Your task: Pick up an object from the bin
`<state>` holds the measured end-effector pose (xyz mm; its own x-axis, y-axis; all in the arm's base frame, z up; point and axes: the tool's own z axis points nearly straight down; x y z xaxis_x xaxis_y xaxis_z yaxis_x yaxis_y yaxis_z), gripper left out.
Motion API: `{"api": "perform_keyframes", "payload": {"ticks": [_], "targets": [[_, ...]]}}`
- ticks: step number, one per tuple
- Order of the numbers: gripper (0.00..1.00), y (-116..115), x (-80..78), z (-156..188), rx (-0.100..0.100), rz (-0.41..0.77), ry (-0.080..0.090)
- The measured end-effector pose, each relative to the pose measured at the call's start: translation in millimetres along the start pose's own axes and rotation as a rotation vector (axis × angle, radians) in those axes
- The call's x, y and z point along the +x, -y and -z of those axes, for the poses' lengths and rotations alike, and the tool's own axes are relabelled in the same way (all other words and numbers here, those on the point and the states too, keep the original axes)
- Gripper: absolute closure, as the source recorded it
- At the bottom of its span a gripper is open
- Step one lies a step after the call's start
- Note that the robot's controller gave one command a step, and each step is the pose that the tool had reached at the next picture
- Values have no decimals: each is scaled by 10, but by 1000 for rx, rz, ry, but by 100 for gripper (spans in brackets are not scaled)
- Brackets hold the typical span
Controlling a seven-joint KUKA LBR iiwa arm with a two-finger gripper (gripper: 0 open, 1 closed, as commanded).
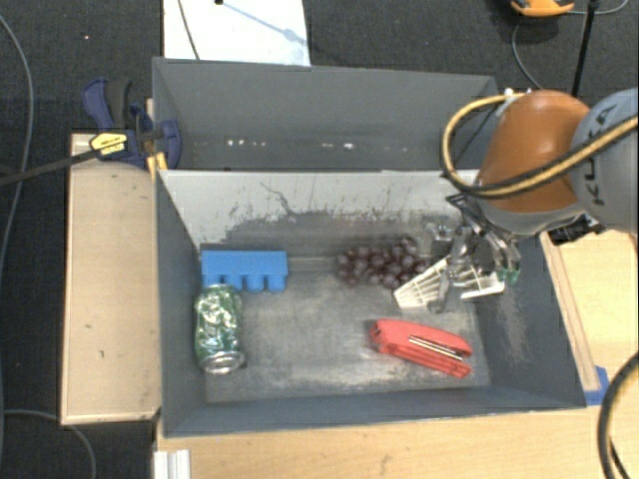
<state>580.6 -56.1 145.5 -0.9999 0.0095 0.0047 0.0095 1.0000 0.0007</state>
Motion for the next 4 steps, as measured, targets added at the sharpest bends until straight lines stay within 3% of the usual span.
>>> {"api": "perform_keyframes", "payload": {"ticks": [1,2,3,4], "targets": [[0,-1,-18,47,1,1,8],[0,-407,406,81,1,82,5],[0,-614,528,70,-1,164,4],[0,-187,653,-290,1,209,12]]}}
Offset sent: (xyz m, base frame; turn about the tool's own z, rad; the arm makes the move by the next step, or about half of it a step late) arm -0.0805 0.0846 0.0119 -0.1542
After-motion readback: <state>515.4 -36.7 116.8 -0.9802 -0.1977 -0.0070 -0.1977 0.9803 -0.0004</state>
